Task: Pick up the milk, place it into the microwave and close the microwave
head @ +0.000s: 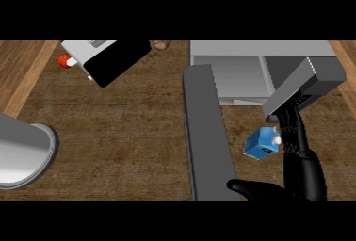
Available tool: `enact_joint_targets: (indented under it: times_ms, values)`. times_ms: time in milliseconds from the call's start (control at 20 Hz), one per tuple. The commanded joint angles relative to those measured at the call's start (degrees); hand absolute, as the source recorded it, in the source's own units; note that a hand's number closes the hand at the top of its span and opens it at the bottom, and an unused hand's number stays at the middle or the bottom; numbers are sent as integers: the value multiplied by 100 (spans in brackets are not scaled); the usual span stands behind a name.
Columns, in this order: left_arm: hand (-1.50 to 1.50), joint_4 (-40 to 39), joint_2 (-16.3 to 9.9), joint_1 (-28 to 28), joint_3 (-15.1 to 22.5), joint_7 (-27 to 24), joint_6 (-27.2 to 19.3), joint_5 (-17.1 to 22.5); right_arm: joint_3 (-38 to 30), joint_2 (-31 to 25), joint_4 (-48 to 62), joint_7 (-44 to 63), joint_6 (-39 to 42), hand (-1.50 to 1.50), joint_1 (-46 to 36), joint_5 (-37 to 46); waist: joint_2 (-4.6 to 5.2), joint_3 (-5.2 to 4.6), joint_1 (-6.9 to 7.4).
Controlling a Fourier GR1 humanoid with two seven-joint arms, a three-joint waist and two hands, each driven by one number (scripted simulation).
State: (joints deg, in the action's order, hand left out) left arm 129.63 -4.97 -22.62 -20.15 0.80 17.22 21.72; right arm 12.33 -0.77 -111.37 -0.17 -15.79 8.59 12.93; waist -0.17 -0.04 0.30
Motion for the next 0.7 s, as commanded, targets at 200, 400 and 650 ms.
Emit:
enact_joint_targets:
  times_ms: [200, 400, 650]
  values:
    - [-150, 273, 183, -575, -332, -183, 494, 302, -835, -110, 1285, -1115, 18, -150, 70, -487, 9, 5, 29]
    - [-150, 359, 436, -147, 122, 180, 152, -166, -1237, -186, 2047, -1754, 193, -150, 19, -836, 20, 8, -11]
    - [-150, 247, 65, 108, -498, 425, 238, 326, -1234, -106, 2605, -2286, 266, -150, 84, -767, 17, 6, -15]
